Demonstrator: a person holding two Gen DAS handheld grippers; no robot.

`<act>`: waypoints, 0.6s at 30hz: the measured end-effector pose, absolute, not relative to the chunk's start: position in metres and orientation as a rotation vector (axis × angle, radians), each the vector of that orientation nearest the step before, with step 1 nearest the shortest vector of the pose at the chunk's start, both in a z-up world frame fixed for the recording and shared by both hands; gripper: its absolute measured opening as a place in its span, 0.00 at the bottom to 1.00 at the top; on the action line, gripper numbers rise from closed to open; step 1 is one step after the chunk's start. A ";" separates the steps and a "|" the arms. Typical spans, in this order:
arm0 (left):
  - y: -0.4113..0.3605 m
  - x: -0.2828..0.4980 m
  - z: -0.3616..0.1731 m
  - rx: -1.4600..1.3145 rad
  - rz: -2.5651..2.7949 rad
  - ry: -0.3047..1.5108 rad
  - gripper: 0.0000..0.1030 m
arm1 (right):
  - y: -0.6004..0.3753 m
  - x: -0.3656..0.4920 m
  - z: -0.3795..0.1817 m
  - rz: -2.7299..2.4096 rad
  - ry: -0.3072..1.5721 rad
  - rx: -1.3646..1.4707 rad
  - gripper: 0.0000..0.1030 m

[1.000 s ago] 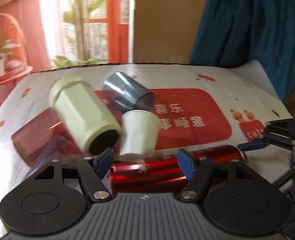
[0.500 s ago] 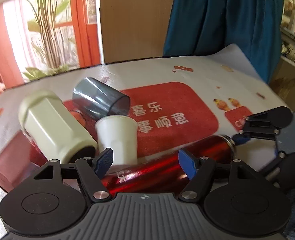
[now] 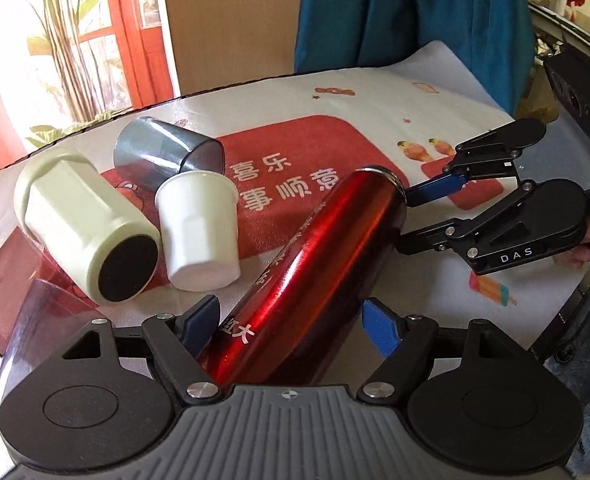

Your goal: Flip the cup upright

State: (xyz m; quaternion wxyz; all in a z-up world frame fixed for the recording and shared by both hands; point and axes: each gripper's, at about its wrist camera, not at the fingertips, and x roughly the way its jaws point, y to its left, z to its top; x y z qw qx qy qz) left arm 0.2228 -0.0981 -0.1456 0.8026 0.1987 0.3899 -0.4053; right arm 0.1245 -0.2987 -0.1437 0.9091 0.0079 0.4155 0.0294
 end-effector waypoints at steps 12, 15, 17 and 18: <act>-0.108 0.208 -0.152 0.508 -0.795 0.824 0.75 | -0.311 0.129 -0.134 0.057 0.848 0.377 0.43; -0.110 0.201 -0.152 0.512 -0.778 0.819 0.74 | -0.319 0.130 -0.132 0.057 0.855 0.532 0.46; -0.109 0.199 -0.151 0.504 -0.773 0.815 0.74 | -0.325 0.134 -0.134 0.034 0.856 0.645 0.53; -0.109 0.199 -0.151 0.498 -0.772 0.817 0.74 | -0.327 0.137 -0.136 0.010 0.862 0.694 0.57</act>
